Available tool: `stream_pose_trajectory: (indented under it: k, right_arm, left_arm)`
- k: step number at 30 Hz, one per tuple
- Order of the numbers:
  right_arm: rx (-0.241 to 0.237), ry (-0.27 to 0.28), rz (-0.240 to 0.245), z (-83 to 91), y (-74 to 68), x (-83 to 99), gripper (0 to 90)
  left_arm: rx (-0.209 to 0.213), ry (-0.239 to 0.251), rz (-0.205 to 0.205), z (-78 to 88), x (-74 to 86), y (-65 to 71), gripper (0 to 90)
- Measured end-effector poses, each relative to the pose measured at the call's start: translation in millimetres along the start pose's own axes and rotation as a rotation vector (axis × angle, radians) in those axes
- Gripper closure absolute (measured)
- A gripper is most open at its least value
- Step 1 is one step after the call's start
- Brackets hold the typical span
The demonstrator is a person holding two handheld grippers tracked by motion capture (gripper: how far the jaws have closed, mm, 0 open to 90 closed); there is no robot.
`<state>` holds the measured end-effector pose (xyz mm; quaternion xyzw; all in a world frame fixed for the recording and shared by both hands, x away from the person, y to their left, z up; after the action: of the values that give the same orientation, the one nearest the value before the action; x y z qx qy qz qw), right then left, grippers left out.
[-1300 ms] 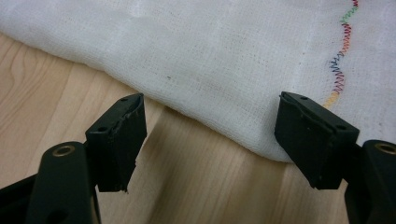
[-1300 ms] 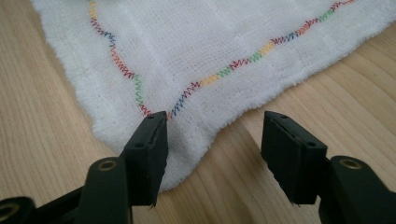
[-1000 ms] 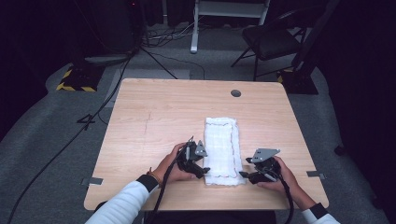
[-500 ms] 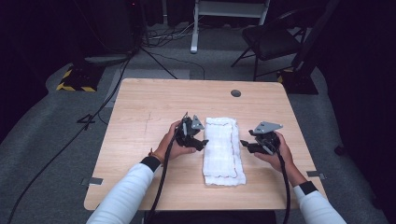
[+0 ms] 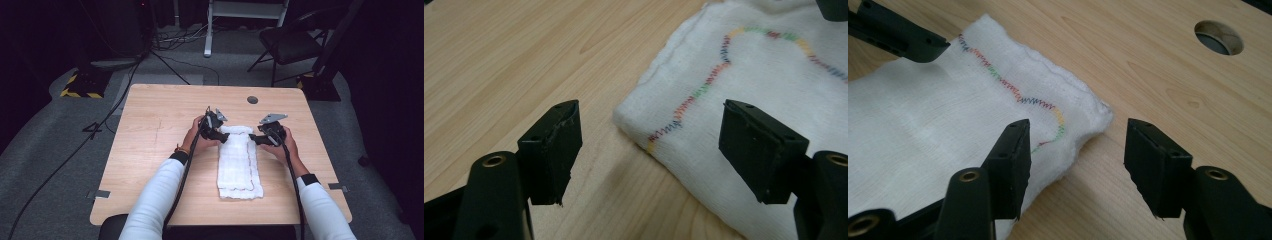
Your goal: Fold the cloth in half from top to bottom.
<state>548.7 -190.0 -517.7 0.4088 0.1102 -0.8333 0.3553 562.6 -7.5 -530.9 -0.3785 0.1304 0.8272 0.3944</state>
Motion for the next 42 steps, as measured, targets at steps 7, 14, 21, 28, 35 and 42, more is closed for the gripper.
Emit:
stream_pose_trajectory:
  k: [7, 14, 21, 28, 35, 42]
  right_arm:
    - [-0.017, -0.014, -0.046, -17.6, 10.7, -4.6, 42.5]
    - [-0.024, -0.039, -0.094, -37.7, 13.8, -6.0, 40.8]
    - [-0.043, -0.069, -0.11, -46.2, 14.6, -6.0, 42.6]
    - [-0.115, -0.058, -0.126, -44.0, 6.8, -6.0, 67.6]
    - [-0.097, -0.033, -0.097, -42.4, 2.4, -6.2, 81.7]
    - [-0.033, -0.015, -0.071, -42.0, 3.3, -12.3, 83.7]
  left_arm:
    - [0.037, 0.003, 0.077, -10.5, 6.3, -9.4, 21.8]
    - [0.049, 0.003, 0.092, -19.0, 6.2, -7.2, 19.5]
    - [0.114, 0.01, 0.108, -20.0, 6.2, -6.1, 25.4]
    - [0.203, -0.014, 0.102, -17.0, 1.7, -0.1, 59.3]
    - [0.209, -0.019, 0.104, -17.6, -0.2, 1.8, 75.9]
    - [0.169, -0.01, 0.082, -19.3, -4.0, 0.4, 81.7]
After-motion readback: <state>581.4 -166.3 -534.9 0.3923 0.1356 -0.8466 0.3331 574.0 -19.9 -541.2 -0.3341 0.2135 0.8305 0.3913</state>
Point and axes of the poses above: each handheld gripper's, and its own axes: z roughly backward along the jaws, x roughly out of its underside, y roughly to its right, the point moved 7 cm from there along -z, roughly forward along the jaws, and after that the axes turned 4 degrees about y, right-handed, at the moved point
